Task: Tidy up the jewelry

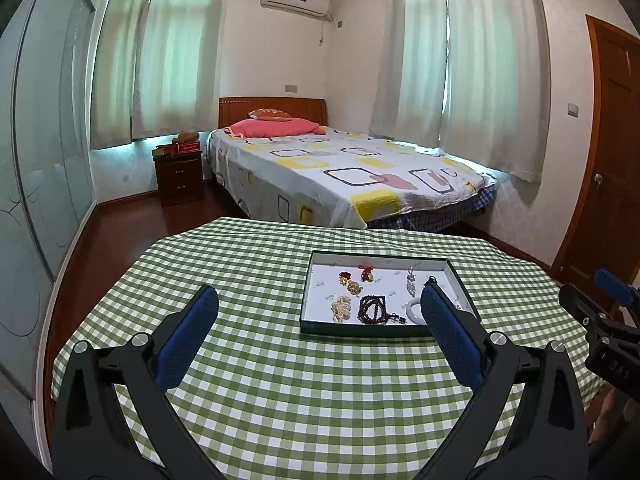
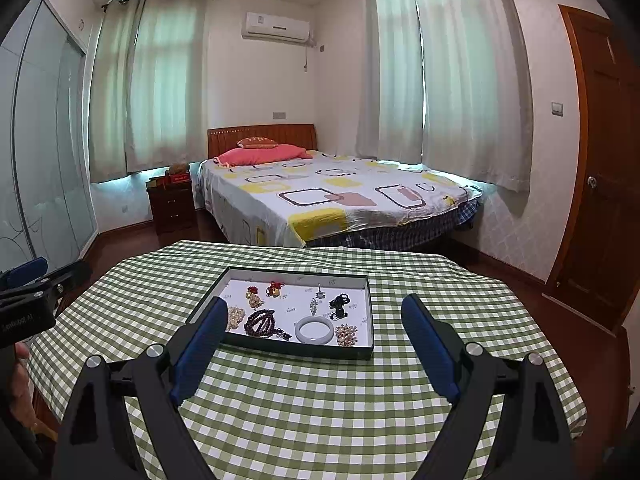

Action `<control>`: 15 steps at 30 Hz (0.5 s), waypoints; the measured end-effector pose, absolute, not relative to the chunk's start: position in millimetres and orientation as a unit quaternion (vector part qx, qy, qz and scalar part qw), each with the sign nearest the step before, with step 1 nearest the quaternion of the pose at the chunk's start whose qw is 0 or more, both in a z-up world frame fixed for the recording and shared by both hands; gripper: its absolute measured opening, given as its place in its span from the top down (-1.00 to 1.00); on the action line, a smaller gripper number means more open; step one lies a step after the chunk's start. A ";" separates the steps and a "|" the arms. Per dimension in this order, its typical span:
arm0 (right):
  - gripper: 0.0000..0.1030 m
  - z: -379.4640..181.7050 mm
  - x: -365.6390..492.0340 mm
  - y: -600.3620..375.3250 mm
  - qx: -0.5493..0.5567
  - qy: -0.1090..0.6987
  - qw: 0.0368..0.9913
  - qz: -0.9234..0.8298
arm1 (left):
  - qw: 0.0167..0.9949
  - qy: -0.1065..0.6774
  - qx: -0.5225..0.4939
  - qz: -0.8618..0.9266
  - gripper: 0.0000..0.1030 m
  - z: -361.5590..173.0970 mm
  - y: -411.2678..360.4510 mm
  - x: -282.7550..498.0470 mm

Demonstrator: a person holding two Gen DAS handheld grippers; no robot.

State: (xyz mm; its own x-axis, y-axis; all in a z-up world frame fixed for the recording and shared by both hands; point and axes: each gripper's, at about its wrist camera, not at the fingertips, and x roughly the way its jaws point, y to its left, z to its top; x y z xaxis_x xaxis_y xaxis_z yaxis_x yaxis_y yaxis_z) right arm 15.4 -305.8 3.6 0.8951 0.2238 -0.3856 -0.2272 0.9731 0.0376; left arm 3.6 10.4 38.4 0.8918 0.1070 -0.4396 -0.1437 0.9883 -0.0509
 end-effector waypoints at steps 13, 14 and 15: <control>-0.66 4.6 8.9 -304.2 -0.008 0.193 0.974 0.114 | 0.972 0.219 -0.041 0.068 -0.91 39.5 12.5 -0.3; -0.66 4.3 9.5 -304.3 -0.008 0.194 0.974 0.114 | 0.972 0.219 -0.041 0.068 -0.91 39.5 12.4 -0.4; -0.66 4.1 9.5 -304.1 -0.008 0.194 0.974 0.114 | 0.973 0.219 -0.040 0.068 -0.91 39.4 12.3 -0.4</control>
State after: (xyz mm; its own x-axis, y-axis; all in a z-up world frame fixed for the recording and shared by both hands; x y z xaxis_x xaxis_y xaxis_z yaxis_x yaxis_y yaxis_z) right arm 9.5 -304.1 4.1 0.8989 0.2186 -0.3798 -0.2249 0.9740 0.0284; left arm -0.4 12.3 39.4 0.8948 0.1153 -0.4314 -0.1506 0.9874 -0.0484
